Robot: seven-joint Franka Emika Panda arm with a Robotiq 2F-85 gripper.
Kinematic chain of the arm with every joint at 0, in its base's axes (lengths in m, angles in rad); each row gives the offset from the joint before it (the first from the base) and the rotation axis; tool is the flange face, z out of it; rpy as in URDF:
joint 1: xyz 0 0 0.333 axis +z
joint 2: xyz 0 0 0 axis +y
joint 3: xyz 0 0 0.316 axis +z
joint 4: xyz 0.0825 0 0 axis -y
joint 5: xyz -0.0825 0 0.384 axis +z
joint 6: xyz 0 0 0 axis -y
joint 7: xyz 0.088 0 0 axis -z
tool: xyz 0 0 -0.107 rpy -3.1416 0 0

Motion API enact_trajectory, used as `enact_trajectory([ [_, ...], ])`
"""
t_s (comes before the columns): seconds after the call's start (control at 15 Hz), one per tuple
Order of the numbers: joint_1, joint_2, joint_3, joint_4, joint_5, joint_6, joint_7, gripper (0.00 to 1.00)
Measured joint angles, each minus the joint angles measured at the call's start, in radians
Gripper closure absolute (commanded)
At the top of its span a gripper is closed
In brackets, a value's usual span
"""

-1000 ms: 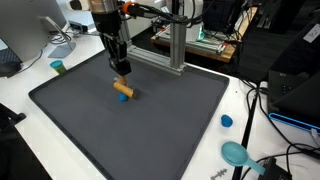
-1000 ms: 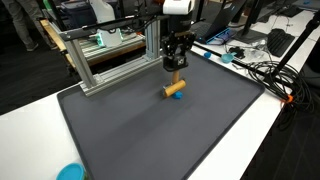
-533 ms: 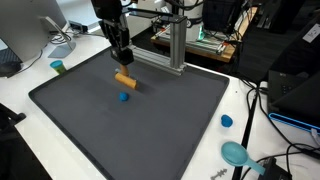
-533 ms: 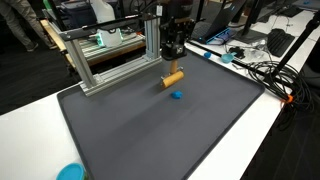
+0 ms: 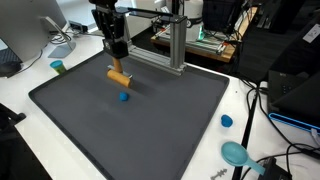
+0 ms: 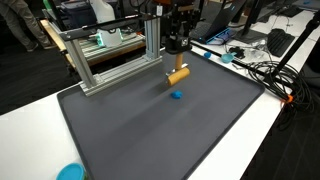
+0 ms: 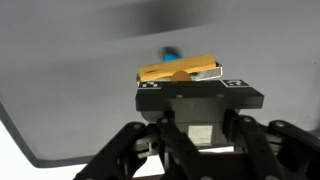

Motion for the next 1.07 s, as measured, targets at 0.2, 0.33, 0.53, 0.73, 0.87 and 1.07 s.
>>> enact_trajectory([
  [0.2,0.000,0.040,-0.009,0.014,0.000,0.027,0.002,0.78],
  [0.33,0.000,0.069,-0.012,0.028,0.000,0.029,0.003,0.78],
  [0.53,0.000,0.104,-0.012,0.047,0.000,0.029,0.003,0.78],
  [0.73,0.001,0.126,-0.012,0.059,0.000,0.030,0.003,0.78],
  [0.87,0.001,0.137,-0.012,0.069,0.000,0.030,0.003,0.78],
  [1.07,0.002,0.147,-0.012,0.078,0.001,0.030,0.003,0.78],
])
